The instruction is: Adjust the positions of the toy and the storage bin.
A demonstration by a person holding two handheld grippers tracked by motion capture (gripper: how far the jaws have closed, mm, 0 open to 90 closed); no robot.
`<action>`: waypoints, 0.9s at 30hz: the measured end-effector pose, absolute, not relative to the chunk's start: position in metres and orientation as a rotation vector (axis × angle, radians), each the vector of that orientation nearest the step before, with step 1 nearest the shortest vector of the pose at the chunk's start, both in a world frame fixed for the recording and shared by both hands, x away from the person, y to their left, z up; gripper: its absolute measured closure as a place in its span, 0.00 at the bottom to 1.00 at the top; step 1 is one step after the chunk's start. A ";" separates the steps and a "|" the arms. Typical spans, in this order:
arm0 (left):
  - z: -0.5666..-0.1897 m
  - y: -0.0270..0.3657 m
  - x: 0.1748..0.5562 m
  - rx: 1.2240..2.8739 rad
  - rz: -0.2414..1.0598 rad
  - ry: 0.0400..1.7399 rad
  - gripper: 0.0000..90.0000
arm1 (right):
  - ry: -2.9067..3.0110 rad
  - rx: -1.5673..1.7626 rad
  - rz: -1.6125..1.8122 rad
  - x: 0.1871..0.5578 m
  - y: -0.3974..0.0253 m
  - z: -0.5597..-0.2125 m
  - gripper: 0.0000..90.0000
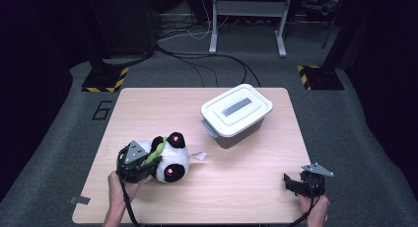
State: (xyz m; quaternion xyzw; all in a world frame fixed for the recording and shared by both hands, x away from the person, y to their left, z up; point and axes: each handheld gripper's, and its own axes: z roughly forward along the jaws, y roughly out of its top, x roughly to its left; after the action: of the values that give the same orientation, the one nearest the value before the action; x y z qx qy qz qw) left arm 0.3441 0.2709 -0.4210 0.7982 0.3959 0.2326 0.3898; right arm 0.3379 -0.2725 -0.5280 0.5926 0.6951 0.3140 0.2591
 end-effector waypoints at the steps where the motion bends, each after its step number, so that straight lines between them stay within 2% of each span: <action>1: -0.421 0.274 0.345 2.029 0.593 1.011 0.79 | 1.883 1.606 0.851 0.338 -0.272 -0.528 0.16; 27: -0.418 0.331 0.386 1.990 0.631 1.140 0.79 | 1.883 1.606 0.851 0.338 -0.272 -0.528 0.16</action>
State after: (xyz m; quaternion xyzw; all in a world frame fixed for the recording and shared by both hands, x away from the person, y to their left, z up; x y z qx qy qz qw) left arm 0.3860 0.3312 -0.4185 0.7765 0.4449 0.2462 0.3722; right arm 0.3379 -0.2724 -0.5280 0.5928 0.6948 0.3139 0.2594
